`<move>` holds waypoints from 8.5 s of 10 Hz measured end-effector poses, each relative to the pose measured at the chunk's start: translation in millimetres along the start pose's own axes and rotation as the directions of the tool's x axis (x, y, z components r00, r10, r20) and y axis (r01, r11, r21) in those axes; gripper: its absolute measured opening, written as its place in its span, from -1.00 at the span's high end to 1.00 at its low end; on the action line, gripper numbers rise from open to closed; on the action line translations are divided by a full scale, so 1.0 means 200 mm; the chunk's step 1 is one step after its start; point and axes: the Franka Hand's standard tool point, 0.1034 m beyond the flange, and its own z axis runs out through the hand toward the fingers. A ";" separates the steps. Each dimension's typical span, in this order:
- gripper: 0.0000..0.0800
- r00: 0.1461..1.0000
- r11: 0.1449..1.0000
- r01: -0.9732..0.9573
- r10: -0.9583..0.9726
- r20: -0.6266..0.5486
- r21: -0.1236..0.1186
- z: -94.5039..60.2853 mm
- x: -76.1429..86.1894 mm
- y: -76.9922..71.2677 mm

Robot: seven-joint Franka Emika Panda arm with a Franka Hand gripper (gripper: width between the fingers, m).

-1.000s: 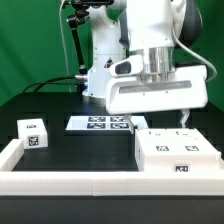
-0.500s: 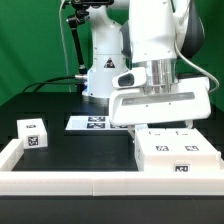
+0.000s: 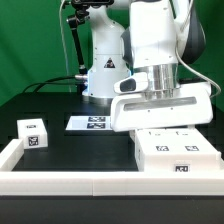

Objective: Assemble cabinet

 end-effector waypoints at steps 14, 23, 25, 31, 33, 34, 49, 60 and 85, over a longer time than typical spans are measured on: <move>0.49 0.999 0.999 0.046 -0.045 0.029 -0.006 -0.18 0.02 -0.01; 0.54 0.996 0.998 0.057 -0.056 0.073 -0.006 -0.57 0.18 -0.06; 0.56 0.995 0.998 0.060 -0.059 0.076 -0.006 -0.57 0.19 -0.06; 0.20 0.994 0.998 0.066 -0.065 0.089 -0.004 -0.61 0.25 -0.06; -0.25 0.994 0.998 0.065 -0.064 0.092 -0.005 -0.61 0.24 -0.06; -0.70 0.990 0.996 0.094 -0.093 0.106 -0.006 -0.58 0.19 -0.01; -0.99 0.911 0.925 0.379 -0.372 0.176 -0.006 -0.54 -0.16 1.10; -0.99 0.874 0.899 0.438 -0.431 0.225 0.021 -0.37 -0.30 1.38; -0.39 0.965 0.987 0.162 -0.158 0.211 0.000 -0.81 0.21 0.30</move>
Offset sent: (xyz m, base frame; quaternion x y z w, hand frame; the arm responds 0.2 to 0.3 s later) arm -0.0020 -0.0032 -0.0053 -0.0229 0.0260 -0.0141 0.9993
